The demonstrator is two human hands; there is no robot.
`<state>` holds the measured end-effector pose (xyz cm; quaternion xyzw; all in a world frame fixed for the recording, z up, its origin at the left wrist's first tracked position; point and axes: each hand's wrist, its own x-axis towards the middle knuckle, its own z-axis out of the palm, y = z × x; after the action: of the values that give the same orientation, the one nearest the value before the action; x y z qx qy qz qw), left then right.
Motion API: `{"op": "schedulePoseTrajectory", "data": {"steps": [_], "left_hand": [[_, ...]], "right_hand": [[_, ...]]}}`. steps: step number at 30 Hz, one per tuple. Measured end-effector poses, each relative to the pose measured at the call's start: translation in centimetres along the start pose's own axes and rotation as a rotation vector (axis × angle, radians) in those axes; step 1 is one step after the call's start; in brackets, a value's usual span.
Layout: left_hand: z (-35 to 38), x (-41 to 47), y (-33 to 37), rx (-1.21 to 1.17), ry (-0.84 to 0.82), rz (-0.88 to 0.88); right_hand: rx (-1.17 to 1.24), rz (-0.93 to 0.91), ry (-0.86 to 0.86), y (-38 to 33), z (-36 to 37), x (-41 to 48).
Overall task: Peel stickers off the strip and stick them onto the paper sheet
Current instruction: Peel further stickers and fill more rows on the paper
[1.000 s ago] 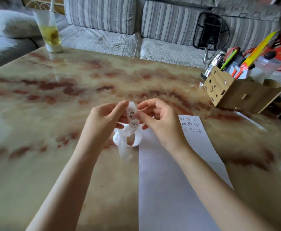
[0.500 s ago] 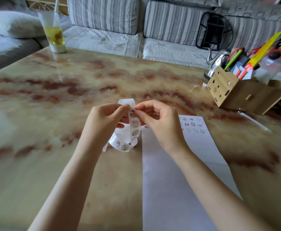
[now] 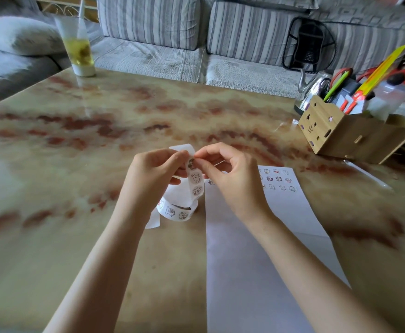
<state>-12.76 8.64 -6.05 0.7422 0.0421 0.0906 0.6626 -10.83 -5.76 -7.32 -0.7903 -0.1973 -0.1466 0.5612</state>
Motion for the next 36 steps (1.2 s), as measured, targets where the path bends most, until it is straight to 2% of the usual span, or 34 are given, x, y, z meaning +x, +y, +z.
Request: {"op": "schedulePoseTrajectory", "data": {"steps": [14,21,25,29,33,36], "left_hand": [[0.0,0.1,-0.2,0.032,0.003,0.019],[0.0,0.0,-0.5,0.105,0.01,0.04],[0.2,0.1,-0.7,0.157,0.027,0.027],[0.2,0.1,-1.0,0.185,0.059,0.013],[0.1,0.2,-1.1,0.206,0.086,0.001],[0.0,0.2,-1.1,0.217,0.066,-0.016]], "right_hand": [[0.01,-0.006,-0.007,0.0,-0.2,0.0],[0.049,0.191,-0.112,-0.5,-0.6,0.4],[-0.118,0.098,-0.136,-0.6,-0.7,0.2],[-0.118,0.033,-0.126,-0.7,-1.0,-0.2],[0.036,0.191,-0.102,-0.7,-2.3,0.1],[0.003,0.381,-0.104,0.6,-3.7,0.4]]}}
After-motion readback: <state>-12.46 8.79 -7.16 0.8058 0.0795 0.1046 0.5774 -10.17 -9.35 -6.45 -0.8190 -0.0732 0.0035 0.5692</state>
